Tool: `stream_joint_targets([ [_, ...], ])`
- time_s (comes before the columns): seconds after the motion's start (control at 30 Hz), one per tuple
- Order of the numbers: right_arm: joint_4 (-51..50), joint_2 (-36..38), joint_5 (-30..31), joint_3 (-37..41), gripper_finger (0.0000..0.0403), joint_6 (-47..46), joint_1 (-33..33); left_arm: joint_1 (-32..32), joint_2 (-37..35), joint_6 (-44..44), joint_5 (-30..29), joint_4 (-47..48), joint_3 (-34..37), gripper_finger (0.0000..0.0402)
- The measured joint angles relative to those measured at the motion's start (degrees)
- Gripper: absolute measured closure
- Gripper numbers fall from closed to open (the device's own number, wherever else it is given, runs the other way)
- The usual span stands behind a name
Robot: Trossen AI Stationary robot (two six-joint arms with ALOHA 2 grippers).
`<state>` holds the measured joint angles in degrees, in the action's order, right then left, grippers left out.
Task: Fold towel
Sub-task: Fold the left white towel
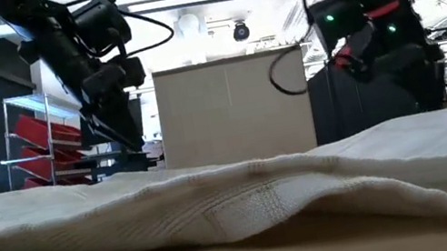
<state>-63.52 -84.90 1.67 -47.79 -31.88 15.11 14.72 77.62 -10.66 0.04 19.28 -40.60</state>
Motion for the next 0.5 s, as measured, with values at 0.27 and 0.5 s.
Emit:
stream_joint_targets([
  [0.27,11.36,3.15,-1.99,8.29,0.0249,-2.93,-0.15,2.20,0.89,2.83,-2.67,-0.33,0.02,0.0259],
  [0.5,18.56,3.49,-2.16,12.51,0.0264,-5.45,-0.16,4.85,2.76,3.36,-1.82,0.21,0.02,0.0258],
])
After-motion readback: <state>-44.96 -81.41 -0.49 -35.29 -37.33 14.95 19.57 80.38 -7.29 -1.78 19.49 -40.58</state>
